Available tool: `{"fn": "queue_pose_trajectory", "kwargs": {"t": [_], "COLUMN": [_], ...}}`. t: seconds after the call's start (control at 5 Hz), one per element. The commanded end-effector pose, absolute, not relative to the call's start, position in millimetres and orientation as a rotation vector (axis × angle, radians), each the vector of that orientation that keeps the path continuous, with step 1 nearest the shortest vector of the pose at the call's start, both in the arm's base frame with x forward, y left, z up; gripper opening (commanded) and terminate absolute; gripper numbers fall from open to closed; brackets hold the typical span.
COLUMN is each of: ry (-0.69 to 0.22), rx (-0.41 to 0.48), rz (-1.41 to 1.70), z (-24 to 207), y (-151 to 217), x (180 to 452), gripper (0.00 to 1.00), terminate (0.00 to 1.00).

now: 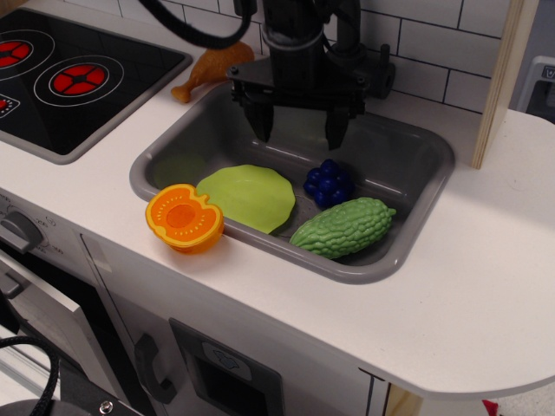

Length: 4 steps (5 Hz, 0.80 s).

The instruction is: Put blueberries on plate sink

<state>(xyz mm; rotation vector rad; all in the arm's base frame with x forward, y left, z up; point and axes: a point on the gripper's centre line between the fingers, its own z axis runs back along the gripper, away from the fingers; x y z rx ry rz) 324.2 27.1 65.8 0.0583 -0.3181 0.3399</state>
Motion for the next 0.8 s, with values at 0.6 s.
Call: {"fn": "queue_pose_trajectory", "kwargs": {"t": [0.6], "ry": [-0.376], "rx": [0.081], "rz": [0.391], "z": [26], "y": [18], "x": [366], "gripper": [1.00], "terminate": [0.00]}}
